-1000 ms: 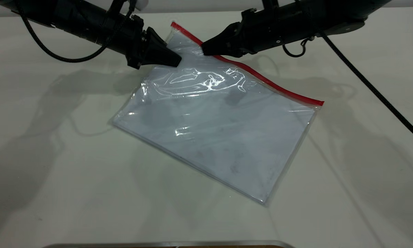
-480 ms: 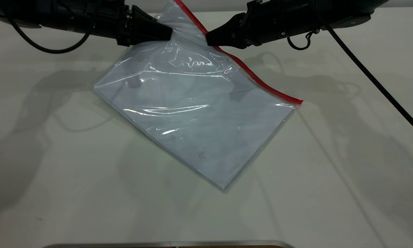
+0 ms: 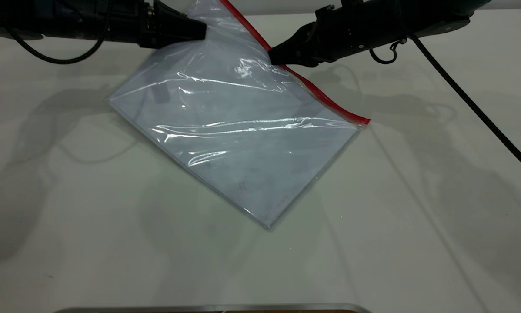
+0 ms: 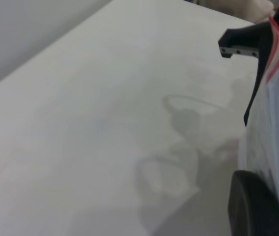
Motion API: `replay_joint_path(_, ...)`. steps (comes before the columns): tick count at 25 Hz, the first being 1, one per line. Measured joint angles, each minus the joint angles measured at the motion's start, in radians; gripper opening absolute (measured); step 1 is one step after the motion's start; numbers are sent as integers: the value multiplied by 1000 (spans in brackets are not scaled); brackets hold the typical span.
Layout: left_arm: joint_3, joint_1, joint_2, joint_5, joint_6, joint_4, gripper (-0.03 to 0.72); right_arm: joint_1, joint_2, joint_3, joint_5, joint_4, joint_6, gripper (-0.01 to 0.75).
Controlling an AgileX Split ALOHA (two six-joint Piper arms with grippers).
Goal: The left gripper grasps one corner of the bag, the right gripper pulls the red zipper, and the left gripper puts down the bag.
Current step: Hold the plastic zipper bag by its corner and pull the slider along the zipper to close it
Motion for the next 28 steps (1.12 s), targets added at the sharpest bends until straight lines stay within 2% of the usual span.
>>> replay_joint_path(5, 0, 10, 0, -1, 1, -12, 51, -14, 0, 0, -40, -122, 32, 42)
replay_joint_path(10, 0, 11, 0, -1, 1, -19, 51, -50, 0, 0, -27, -309, 187, 42)
replay_joint_path(16, 0, 15, -1, -1, 1, -42, 51, -148, 2, 1, 135, -512, 380, 43)
replay_joint_path(20, 0, 23, -5, -1, 1, -66, 51, -212, 5, 2, 269, -551, 426, 45)
replay_joint_path(22, 0, 23, -8, -1, 1, -76, 51, -228, 5, 2, 301, -554, 434, 50)
replay_joint_path(25, 0, 23, -10, 2, 1, -77, 51, -230, 5, 2, 312, -552, 443, 87)
replay_joint_path(28, 0, 26, -10, 2, -16, -74, 51, -230, 5, 4, 323, -507, 457, 211)
